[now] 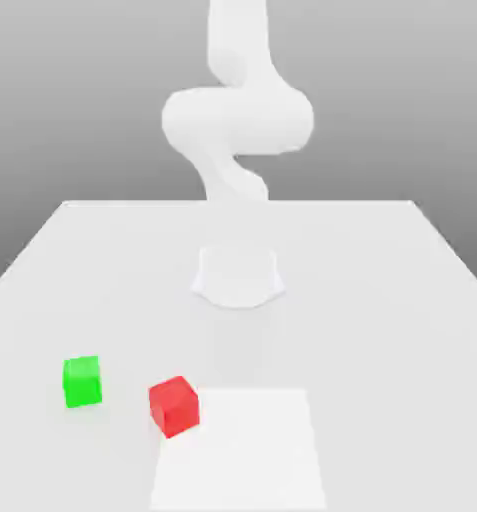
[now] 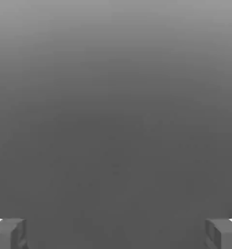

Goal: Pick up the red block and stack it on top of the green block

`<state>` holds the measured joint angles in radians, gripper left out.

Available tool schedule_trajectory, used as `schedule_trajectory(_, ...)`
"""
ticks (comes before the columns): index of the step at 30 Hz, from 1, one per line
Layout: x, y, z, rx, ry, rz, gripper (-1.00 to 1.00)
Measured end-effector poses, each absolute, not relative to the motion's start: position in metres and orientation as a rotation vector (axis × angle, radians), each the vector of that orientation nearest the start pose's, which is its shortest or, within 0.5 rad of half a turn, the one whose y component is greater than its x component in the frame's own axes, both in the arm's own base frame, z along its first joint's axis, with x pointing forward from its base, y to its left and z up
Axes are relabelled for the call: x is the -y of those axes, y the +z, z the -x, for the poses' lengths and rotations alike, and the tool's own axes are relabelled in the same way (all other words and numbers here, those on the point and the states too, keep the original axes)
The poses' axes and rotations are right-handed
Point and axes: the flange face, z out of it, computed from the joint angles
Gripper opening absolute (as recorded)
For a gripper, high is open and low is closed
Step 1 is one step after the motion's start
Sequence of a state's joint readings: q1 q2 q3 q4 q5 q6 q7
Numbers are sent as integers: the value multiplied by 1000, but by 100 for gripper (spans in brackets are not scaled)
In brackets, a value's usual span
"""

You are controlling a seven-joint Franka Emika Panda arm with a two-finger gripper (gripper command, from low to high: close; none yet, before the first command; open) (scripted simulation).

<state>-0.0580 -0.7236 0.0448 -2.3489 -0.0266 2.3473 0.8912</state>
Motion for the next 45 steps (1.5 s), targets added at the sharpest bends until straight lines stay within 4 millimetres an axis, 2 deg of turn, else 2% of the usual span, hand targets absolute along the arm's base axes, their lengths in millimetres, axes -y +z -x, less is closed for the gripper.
schedule_trajectory(5,16,557,-424,-1485,-805,2466,0)
schedule_trajectory(8,32,492,-437,-1664,-694,2442,0)
schedule_trajectory(11,50,429,-440,-1837,-573,2396,0)
schedule_trajectory(14,66,368,-433,-2003,-444,2328,0)
schedule_trajectory(18,81,293,-411,-2205,-261,2204,0)
schedule_trajectory(23,87,220,-371,-2413,-36,2008,0)
schedule_trajectory(35,86,148,-366,-2441,-3,1973,0)
schedule_trajectory(36,86,144,-365,-2442,-1,1975,-100)
schedule_trajectory(42,86,142,-365,-2441,-3,1975,-100)
schedule_trajectory(45,86,155,-367,-2440,-8,1969,-100)
